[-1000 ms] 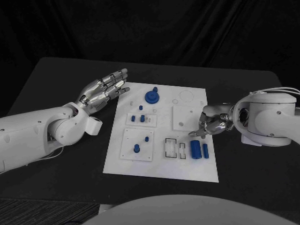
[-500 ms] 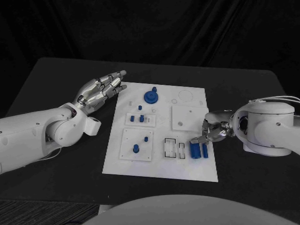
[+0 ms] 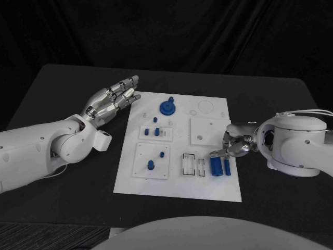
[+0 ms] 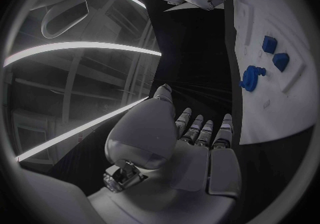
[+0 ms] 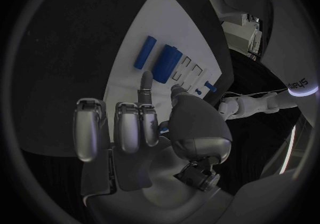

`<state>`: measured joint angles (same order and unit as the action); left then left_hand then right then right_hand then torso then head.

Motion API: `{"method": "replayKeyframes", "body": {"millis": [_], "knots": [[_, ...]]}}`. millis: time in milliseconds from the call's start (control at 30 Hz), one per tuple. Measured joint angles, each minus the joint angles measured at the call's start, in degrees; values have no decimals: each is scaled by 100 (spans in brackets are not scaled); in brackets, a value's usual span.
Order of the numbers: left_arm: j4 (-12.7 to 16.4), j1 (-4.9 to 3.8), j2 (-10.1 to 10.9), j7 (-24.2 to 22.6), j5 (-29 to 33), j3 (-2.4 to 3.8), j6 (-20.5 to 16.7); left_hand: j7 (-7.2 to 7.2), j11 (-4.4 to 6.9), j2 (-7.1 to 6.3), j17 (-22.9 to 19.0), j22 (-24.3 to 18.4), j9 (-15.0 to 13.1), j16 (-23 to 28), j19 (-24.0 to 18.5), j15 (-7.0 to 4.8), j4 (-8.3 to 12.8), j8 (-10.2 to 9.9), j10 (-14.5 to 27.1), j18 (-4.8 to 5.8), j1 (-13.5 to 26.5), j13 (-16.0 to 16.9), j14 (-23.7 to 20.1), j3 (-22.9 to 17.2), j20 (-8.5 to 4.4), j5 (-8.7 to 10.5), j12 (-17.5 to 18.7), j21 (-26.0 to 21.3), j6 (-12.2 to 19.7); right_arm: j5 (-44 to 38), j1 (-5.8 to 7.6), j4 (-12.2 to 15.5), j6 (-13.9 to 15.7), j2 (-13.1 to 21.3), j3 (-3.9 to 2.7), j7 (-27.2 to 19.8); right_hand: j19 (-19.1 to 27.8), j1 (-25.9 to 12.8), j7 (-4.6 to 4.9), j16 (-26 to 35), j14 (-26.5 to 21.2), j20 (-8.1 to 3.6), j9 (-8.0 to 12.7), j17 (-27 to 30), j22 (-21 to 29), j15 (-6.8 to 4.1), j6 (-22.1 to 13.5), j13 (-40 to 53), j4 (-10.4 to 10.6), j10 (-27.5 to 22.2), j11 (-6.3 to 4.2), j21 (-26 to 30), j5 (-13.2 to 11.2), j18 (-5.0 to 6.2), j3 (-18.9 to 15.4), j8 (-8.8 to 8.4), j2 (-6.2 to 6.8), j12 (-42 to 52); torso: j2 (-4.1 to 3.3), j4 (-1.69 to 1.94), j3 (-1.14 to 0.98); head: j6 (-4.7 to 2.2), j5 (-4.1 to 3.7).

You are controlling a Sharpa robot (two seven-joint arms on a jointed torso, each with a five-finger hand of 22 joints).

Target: Assemble the parts on the task board

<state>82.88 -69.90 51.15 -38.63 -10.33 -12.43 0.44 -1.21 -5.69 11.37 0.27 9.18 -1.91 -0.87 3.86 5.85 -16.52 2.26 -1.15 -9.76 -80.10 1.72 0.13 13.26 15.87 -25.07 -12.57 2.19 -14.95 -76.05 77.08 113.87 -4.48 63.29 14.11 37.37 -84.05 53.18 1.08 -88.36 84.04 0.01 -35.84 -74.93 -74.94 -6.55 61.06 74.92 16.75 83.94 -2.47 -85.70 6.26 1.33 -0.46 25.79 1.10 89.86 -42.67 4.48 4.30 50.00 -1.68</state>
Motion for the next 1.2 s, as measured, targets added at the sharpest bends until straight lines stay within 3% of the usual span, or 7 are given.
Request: {"method": "replayKeyframes", "body": {"millis": [233, 533, 733, 867, 933, 1033, 1200], "knots": [[-10, 6, -7, -4, -16, 1, 5, 0, 0, 22, 0, -4, 0, 0, 0, 20, 0, 0, 0, 0, -23, 0, 20, 0, 0, -28, 0, 0, 0, -20, -102, -9, 63, -31, -1, 4, 0, -95, -4, 0, 0, 0, -82, 0, 1, 0, 37, -1, 16, 0, 0, -17, -282, 1, 16, -80, 33, 0, 3, 11, 0, 0, -8], [-40, 15, -11, -7, -26, -1, 20, -6, -20, 30, 1, -4, 0, 0, -21, 61, 0, 0, 20, 0, -77, 1, 21, -1, 20, -142, 0, 0, -47, -31, -193, -55, 96, -127, 1, 6, 0, -154, -3, 0, 0, 0, -104, 1, 1, 0, 37, -1, 16, 0, 0, -17, -304, 2, 16, -129, 95, 0, 2, 16, 0, 0, -8], [-50, 23, -16, -8, -29, 0, 39, -12, -19, 29, 2, -4, 0, 0, -21, 61, 17, 0, 21, 0, -150, -4, 21, -18, 20, -212, 0, 0, -53, -34, -249, -92, 97, -207, 0, 11, 0, 36, -24, 0, 0, 0, -135, 1, 1, 0, 57, -1, -8, 0, 0, -41, -304, 2, 106, -203, 279, 0, 1, 14, 1, 0, -15], [-53, 27, -20, -9, -31, 0, 59, -10, -36, 56, 2, -8, -1, 0, -21, 84, 17, 0, 32, 0, -177, -5, 2, -18, 20, -278, 22, 0, -51, -36, -275, -124, 78, -264, 0, 29, 0, 380, -24, 0, 0, 0, -147, 1, 1, 0, 56, -2, -35, 0, 0, -42, -304, 2, 209, -302, 292, 0, 0, 14, 1, 0, -21], [-55, 31, -21, -10, -32, 1, 71, 21, -57, 56, 2, -8, -1, 0, -21, 103, 17, 0, 24, 1, -177, -5, 21, -18, 20, -293, 22, 0, -19, -36, -284, -133, 63, -286, 0, 43, 0, 528, -4, 0, 0, 0, -158, 1, 2, 0, 76, -2, -50, 0, 0, -42, -253, 2, 224, -330, 295, 0, 0, 14, 1, 0, -22], [-57, 33, -22, -10, -33, 1, 84, 43, -57, 56, 2, -8, -1, 0, -21, 103, 17, 0, 24, 1, -177, -5, 21, -18, 20, -293, 22, 0, -23, -37, -288, -148, 33, -313, -3, 66, 0, 764, -4, 1, 0, 0, -181, 1, 2, 0, 76, -2, -79, 0, 0, -42, 18, 2, 252, -423, 312, 0, 0, 14, 1, 0, -14], [-57, 42, -21, -11, -34, 1, 110, 50, -57, 56, 2, -8, -1, 0, -17, 103, 17, 0, 24, 1, -177, -5, 21, -18, 25, -312, 22, 0, -30, -37, -290, -168, -30, -359, -7, 97, 0, 832, 22, 14, 0, 0, -188, 2, 2, 0, 51, -2, -78, 0, 1, 79, 191, 2, 252, -462, 337, 0, 0, 14, 4, 0, -4]]}}
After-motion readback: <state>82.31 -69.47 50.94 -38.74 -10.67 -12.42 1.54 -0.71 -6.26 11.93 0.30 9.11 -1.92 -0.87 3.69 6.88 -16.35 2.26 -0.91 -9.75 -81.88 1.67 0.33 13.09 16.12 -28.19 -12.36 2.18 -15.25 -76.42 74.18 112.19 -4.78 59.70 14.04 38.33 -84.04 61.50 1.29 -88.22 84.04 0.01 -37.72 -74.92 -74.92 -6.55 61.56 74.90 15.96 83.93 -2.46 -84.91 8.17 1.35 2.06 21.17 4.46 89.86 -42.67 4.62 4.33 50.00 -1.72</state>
